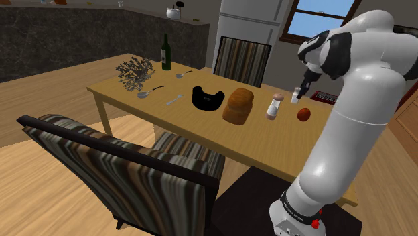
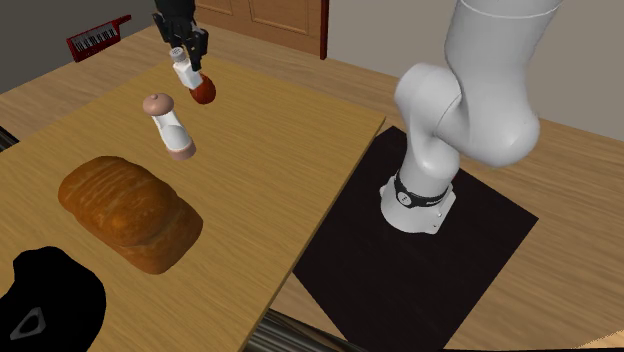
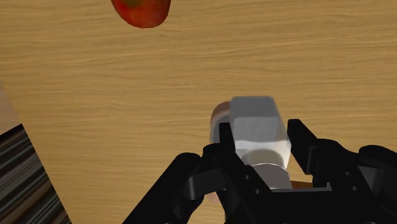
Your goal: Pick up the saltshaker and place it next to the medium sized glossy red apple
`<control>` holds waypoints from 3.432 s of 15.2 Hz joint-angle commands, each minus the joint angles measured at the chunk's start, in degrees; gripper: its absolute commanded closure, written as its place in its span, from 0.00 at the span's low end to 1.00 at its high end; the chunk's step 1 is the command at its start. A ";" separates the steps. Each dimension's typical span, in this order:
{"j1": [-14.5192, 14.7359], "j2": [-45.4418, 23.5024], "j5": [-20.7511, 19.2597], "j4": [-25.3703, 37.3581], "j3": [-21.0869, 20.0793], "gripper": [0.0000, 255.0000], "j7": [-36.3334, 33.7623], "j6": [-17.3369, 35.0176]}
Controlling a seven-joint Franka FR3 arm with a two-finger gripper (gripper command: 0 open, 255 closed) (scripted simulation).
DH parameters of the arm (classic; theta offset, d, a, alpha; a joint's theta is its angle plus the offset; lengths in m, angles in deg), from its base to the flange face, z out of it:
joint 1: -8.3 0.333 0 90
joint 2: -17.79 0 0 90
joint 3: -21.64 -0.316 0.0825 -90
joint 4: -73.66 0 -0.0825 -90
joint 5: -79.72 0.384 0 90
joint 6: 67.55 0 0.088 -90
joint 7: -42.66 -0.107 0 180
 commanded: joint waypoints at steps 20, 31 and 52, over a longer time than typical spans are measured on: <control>-21.81 -25.09 21.46 17.56 -11.55 1.00 14.13 -2.68; -23.12 -28.67 25.18 14.46 -14.41 1.00 16.81 3.06; -23.59 -29.77 26.45 13.42 -15.38 0.00 17.85 4.93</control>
